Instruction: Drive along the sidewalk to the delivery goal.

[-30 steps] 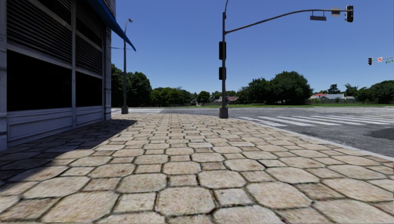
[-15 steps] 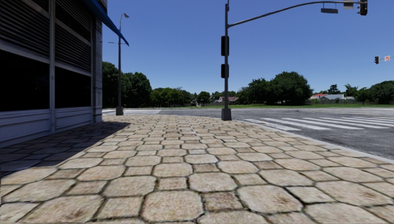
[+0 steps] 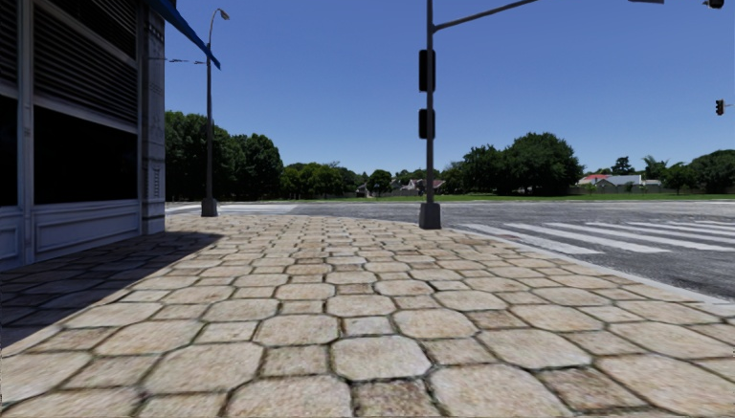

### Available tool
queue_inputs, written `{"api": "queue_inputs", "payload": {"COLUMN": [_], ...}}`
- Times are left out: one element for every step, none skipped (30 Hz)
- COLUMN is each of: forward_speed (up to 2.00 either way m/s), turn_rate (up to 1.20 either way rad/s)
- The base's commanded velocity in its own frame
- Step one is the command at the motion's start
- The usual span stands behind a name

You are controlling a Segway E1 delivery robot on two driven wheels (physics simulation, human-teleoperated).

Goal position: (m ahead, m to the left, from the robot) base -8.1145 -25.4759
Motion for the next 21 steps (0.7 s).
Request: {"api": "queue_inputs", "payload": {"forward_speed": [2.0, 2.0, 2.0, 2.0, 2.0, 2.0, 2.0, 2.0, 2.0, 2.0, 2.0, 2.0, 2.0, 2.0, 2.0, 2.0, 2.0, 2.0, 2.0, 2.0, 2.0], "turn_rate": [0.0, 0.0, 0.0, 0.0, 0.0, 0.0, 0.0, -0.03, -0.03, -0.16, -0.21, -0.25, -0.25, -0.28, -0.32, -0.4, -0.4, -0.48, -0.53, -0.53, -0.56]}}
